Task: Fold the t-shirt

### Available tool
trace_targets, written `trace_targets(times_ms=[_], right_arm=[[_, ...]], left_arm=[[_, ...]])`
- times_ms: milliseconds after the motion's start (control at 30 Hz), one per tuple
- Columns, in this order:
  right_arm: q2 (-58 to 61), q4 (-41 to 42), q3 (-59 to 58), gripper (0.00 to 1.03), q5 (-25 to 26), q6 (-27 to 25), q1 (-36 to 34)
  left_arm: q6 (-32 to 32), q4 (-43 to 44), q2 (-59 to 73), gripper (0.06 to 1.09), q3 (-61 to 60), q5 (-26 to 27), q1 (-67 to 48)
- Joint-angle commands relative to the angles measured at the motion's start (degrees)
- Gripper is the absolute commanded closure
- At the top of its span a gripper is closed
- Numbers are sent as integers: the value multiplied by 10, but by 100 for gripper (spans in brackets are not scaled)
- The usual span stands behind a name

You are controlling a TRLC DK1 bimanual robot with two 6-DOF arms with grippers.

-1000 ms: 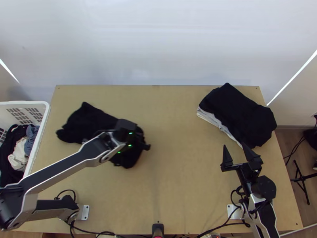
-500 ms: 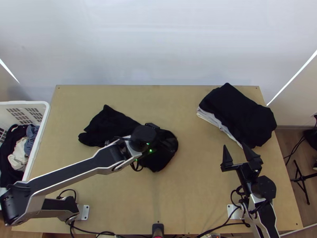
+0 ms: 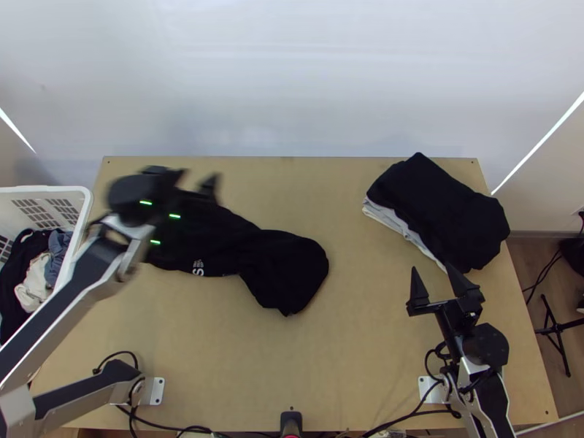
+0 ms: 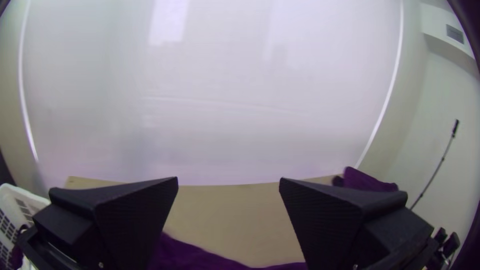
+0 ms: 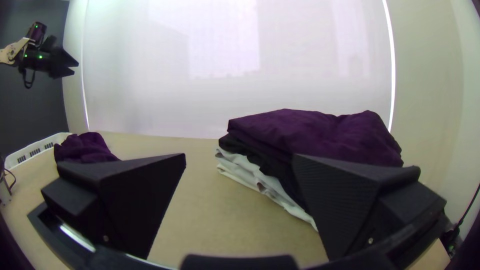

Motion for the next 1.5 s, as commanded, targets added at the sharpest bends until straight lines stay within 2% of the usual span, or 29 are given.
trace_targets(times_ms=[0,167,233,300,500,700,900,1033,1167,1267,1333,1467], right_arm=[[0,0,0,4,0,1,0],[-1,0,0,4,0,1,0],[0,-1,0,4,-3,24,10],[-1,-1,0,4,-3,61,34],[-1,-1,0,4,-3,70,63],[-1,-1,0,4,-3,76,69],[46,-32,45,4,-19,24,91],[226,-77,168,4,-24,22,119],[451,-185,353,4,-24,28,137],[500,-192,425,4,-24,51,181],[520,-188,465,4,-24,91,202],[605,-239,550,4,-44,179,201]], left_arm=[[80,-21,-83,10,-87,-1,260],[97,-79,-113,10,-183,19,450],[101,-123,-124,10,-204,32,512],[108,-144,-145,10,-225,33,545],[108,-196,-234,10,-265,33,564],[86,-268,-296,10,-262,34,543],[84,-323,-309,10,-238,63,490],[85,-305,-340,10,-262,63,419],[59,-270,-328,10,-281,64,303],[57,-227,-296,10,-318,64,223],[44,-220,-277,10,-330,63,168],[41,-173,-239,10,-349,64,114]])
